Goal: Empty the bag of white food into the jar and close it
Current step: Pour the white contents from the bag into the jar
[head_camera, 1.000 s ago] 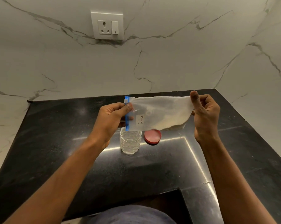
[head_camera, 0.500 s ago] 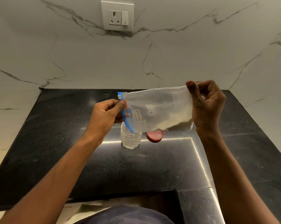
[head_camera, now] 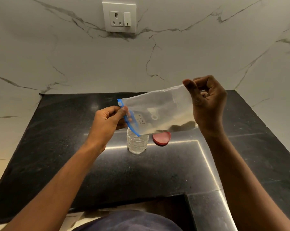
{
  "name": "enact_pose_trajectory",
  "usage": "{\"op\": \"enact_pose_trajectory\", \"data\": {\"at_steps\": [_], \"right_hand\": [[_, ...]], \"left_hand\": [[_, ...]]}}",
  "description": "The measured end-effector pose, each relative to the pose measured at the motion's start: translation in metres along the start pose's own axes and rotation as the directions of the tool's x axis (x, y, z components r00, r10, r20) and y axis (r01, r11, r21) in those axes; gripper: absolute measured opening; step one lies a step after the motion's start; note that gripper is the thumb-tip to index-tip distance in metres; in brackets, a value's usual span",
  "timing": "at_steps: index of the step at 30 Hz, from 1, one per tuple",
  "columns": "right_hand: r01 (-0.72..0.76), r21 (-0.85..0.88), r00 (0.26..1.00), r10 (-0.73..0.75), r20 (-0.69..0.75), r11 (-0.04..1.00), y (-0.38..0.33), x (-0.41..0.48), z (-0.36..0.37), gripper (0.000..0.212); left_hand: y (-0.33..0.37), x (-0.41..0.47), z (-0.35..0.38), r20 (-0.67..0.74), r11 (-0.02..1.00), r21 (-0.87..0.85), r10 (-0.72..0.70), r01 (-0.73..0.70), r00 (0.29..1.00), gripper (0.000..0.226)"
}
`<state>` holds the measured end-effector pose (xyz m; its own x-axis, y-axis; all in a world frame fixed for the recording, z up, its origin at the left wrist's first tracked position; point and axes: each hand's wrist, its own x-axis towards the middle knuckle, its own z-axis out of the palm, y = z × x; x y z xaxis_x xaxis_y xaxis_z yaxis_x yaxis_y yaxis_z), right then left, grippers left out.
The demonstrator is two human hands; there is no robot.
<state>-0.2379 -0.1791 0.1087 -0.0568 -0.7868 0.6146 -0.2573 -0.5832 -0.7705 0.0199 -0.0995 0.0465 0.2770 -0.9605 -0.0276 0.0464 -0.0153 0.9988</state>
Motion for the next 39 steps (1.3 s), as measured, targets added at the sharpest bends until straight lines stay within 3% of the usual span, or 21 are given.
{"op": "enact_pose_trajectory", "data": {"at_steps": [25, 39], "right_hand": [[-0.012, -0.186, 0.999, 0.005, -0.040, 0.983, -0.040, -0.014, 0.010, 0.026], [-0.053, -0.199, 0.998, 0.055, 0.005, 0.979, -0.042, -0.016, 0.004, 0.025]], "left_hand": [[-0.006, 0.008, -0.019, 0.138, 0.996, -0.052, -0.066, 0.074, 0.988, 0.014], [-0.008, 0.015, -0.024, 0.188, 0.997, 0.000, -0.078, 0.080, 0.979, 0.014]]}}
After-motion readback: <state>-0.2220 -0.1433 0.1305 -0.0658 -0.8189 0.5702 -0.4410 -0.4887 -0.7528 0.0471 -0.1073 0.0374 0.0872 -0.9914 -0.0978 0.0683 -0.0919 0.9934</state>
